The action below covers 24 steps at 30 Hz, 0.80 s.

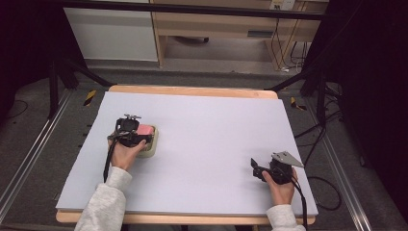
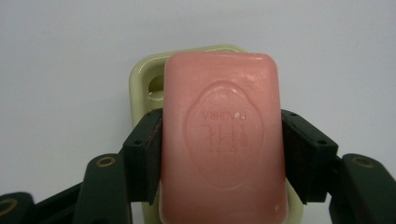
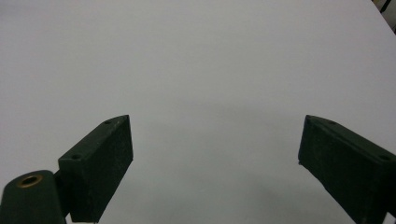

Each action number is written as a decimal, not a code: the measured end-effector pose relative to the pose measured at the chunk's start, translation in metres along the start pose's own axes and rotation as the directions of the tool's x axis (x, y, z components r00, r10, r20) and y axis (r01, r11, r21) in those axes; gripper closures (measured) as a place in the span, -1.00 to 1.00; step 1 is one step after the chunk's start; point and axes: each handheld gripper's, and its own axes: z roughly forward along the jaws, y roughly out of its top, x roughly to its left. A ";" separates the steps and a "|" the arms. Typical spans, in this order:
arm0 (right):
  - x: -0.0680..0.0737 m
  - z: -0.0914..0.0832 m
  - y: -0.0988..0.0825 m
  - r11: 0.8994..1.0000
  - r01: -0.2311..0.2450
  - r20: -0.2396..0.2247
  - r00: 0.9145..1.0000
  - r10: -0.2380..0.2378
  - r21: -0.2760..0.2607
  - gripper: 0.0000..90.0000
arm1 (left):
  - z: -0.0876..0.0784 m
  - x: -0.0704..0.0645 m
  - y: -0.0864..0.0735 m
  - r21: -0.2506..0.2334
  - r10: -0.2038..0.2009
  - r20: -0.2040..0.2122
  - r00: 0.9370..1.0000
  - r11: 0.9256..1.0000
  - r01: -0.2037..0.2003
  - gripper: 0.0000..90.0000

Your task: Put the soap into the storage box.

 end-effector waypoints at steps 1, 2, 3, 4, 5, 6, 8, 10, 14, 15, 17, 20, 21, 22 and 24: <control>0.000 0.000 0.000 1.000 0.000 0.000 1.000 0.000 0.000 -0.77 | 0.001 0.000 0.000 -0.001 -0.001 0.001 1.000 1.000 0.001 -0.17; 0.000 0.000 0.000 1.000 0.001 0.000 1.000 -0.001 0.000 -0.77 | 0.001 0.000 0.000 0.001 -0.002 0.000 1.000 1.000 0.002 -0.17; 0.000 0.000 0.000 1.000 0.002 0.001 1.000 -0.002 0.000 -0.77 | 0.001 0.001 -0.001 0.003 -0.002 -0.002 1.000 1.000 0.002 -0.17; 0.000 0.000 0.000 1.000 0.002 0.000 1.000 -0.002 0.000 -0.77 | 0.002 0.001 -0.001 0.004 -0.004 -0.001 1.000 1.000 0.004 -0.17; 0.000 0.000 0.000 1.000 0.002 0.001 1.000 -0.002 0.000 -0.77 | 0.002 0.001 -0.001 0.003 -0.006 -0.001 1.000 1.000 0.006 -0.17; 0.000 0.000 0.000 1.000 0.002 0.001 1.000 -0.002 0.000 -0.77 | 0.002 0.002 -0.002 0.004 -0.009 -0.001 1.000 1.000 0.009 -0.17; 0.000 0.000 0.000 1.000 0.002 0.001 1.000 -0.002 0.001 -0.77 | 0.003 0.002 -0.003 0.007 -0.010 -0.001 1.000 1.000 0.010 -0.17; 0.000 0.000 0.000 1.000 0.002 0.001 1.000 -0.002 0.001 -0.77 | 0.004 0.002 -0.003 0.009 -0.013 0.001 1.000 1.000 0.013 -0.17; 0.000 0.000 0.000 1.000 0.000 0.000 1.000 0.000 0.002 -0.77 | 0.006 0.001 -0.004 0.013 -0.013 0.001 1.000 1.000 0.013 -0.17; 0.000 0.000 0.000 1.000 0.001 -0.001 1.000 -0.001 0.000 -0.77 | 0.006 0.001 -0.004 0.014 -0.014 0.001 1.000 1.000 0.014 -0.17; 0.000 0.000 0.000 1.000 0.001 -0.001 1.000 -0.001 0.000 -0.77 | 0.007 0.001 -0.005 0.018 -0.013 -0.003 1.000 1.000 0.013 -0.17; 0.000 0.000 0.000 1.000 0.002 0.002 1.000 -0.002 0.000 -0.77 | 0.008 0.002 -0.005 0.023 -0.013 -0.005 1.000 1.000 0.013 -0.17; 0.000 0.000 0.000 1.000 0.002 0.001 1.000 -0.002 0.000 -0.77 | 0.009 0.001 -0.005 0.023 -0.013 -0.007 1.000 1.000 0.013 -0.17; 0.000 0.000 0.000 1.000 0.002 0.003 1.000 -0.002 0.001 -0.77 | 0.010 0.001 -0.006 0.026 -0.010 -0.007 1.000 1.000 0.010 -0.17; 0.000 0.000 0.000 1.000 0.002 0.001 1.000 -0.002 0.002 -0.77 | 0.011 0.001 -0.006 0.029 -0.011 -0.007 1.000 1.000 0.012 -0.17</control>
